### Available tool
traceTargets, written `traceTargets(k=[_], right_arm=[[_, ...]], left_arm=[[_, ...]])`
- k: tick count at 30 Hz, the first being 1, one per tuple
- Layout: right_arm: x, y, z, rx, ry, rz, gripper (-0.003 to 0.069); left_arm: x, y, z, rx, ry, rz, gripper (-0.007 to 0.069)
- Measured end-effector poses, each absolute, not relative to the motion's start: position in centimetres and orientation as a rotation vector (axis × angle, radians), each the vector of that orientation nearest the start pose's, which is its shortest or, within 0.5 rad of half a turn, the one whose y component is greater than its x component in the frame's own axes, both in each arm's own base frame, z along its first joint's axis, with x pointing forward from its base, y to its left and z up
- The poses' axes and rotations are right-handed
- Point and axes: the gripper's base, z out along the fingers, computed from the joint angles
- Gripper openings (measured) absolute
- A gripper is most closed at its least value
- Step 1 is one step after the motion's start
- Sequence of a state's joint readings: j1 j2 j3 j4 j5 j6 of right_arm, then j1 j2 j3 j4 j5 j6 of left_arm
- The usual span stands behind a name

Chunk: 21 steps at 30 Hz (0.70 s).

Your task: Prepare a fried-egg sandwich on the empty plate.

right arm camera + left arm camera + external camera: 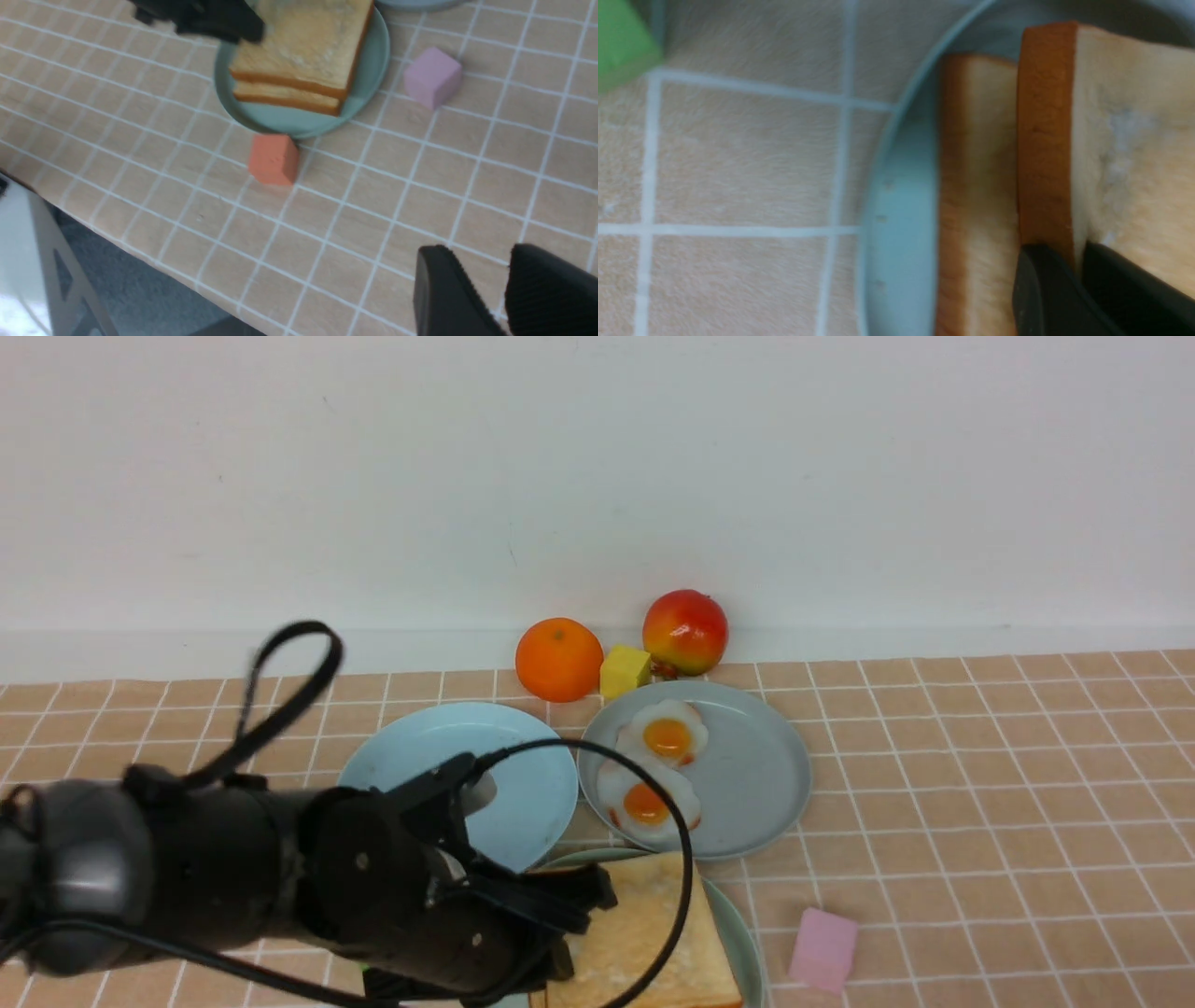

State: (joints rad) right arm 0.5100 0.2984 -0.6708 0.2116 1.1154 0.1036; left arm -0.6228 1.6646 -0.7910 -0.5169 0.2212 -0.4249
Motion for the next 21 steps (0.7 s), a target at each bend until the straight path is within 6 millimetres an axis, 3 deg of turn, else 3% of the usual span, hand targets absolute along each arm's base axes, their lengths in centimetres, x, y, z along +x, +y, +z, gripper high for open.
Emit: traceTargets(k=[4, 8, 11, 15, 17, 18, 19, 21], right_arm=[[1.0, 2.5, 31.9, -0.455, 2.188, 0.608, 0.0189], [0.9, 2.5, 32.1, -0.465, 2.137, 0.613, 0.0012], [1.0, 2.6, 32.5, -0.459, 2.080, 0.622, -0.0013], [0.4, 1.7, 33.4, -0.429, 1.911, 0.591, -0.0014], [-0.4, 0.9, 33.7, -0.413, 1.817, 0.560, -0.0014], [-0.5, 0.8, 33.7, -0.412, 1.807, 0.556, -0.0014], [-1.5, 0.0, 33.6, -0.402, 1.747, 0.525, -0.0014], [-2.1, -0.6, 33.5, -0.395, 1.709, 0.501, -0.0013]], left_arm=[[24.5, -18.8, 16.2, -0.378, 2.693, -0.682, 0.0090], [24.1, -18.7, 16.6, -0.358, 2.721, -0.683, 0.0210], [23.3, -18.5, 17.3, -0.315, 2.769, -0.680, 0.0325], [21.8, -17.7, 20.5, -0.204, 2.760, -0.704, 0.0483], [20.6, -17.0, 22.9, -0.143, 2.726, -0.732, 0.0521], [20.5, -16.9, 23.1, -0.135, 2.722, -0.733, 0.0524], [19.0, -15.9, 25.6, -0.085, 2.679, -0.771, 0.0541], [17.7, -15.1, 27.3, -0.049, 2.648, -0.795, 0.0544]])
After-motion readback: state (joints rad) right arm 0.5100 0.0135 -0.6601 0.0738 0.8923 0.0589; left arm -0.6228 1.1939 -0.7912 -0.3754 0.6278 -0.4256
